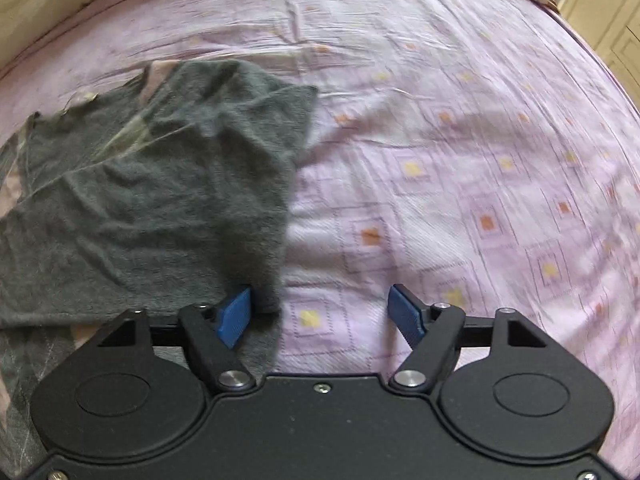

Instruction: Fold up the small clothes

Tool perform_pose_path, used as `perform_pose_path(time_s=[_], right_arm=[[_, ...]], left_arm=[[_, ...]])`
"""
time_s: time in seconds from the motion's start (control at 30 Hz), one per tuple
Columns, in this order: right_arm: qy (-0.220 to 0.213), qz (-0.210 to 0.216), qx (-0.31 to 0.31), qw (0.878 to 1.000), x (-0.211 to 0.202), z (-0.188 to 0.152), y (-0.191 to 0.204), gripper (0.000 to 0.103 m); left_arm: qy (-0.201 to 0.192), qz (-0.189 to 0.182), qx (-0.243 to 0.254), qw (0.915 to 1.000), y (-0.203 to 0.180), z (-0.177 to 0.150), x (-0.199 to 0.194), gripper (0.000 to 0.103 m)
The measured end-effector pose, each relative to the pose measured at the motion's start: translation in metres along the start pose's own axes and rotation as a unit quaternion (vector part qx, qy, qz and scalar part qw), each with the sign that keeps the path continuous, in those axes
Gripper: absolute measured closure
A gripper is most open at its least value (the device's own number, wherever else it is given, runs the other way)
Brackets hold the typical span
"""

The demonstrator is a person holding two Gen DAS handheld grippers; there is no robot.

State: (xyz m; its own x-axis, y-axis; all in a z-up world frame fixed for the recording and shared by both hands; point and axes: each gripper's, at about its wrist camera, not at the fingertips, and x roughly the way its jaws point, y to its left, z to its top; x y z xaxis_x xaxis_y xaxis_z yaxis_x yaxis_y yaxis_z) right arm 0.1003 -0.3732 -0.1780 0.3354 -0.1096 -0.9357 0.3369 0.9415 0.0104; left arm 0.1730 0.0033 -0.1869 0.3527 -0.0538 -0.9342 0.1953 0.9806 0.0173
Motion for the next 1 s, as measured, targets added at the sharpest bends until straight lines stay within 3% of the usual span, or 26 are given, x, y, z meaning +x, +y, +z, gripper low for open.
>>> perform_pose_path(time_s=[0.07,0.2,0.3,0.5,0.7,1.0], right_arm=[[-0.001,-0.004,0.027,1.000,-0.006,-0.006,-0.010,0.022],[-0.028,0.022,0.023,0.999,-0.033,-0.016,-0.005,0.018],[-0.040,0.051,0.004,0.998,-0.053,-0.026,0.010,0.009],[-0.047,0.100,-0.048,0.993,-0.078,-0.052,0.056,0.001],[-0.037,0.141,-0.100,0.984,-0.088,-0.080,0.111,0.001],[-0.018,0.158,-0.127,0.979,-0.096,-0.108,0.175,0.001]], left_arm=[[0.007,-0.001,0.006,1.0000,0.002,-0.006,-0.004,0.001],[0.007,0.003,0.004,1.0000,0.013,-0.029,-0.015,0.001],[-0.004,0.009,-0.021,0.9997,0.029,-0.054,-0.025,0.001],[-0.025,0.031,-0.086,0.9955,0.076,-0.097,-0.051,0.001],[-0.033,0.058,-0.156,0.9854,0.144,-0.119,-0.065,0.001],[-0.060,0.089,-0.255,0.9611,0.263,-0.128,-0.071,0.001]])
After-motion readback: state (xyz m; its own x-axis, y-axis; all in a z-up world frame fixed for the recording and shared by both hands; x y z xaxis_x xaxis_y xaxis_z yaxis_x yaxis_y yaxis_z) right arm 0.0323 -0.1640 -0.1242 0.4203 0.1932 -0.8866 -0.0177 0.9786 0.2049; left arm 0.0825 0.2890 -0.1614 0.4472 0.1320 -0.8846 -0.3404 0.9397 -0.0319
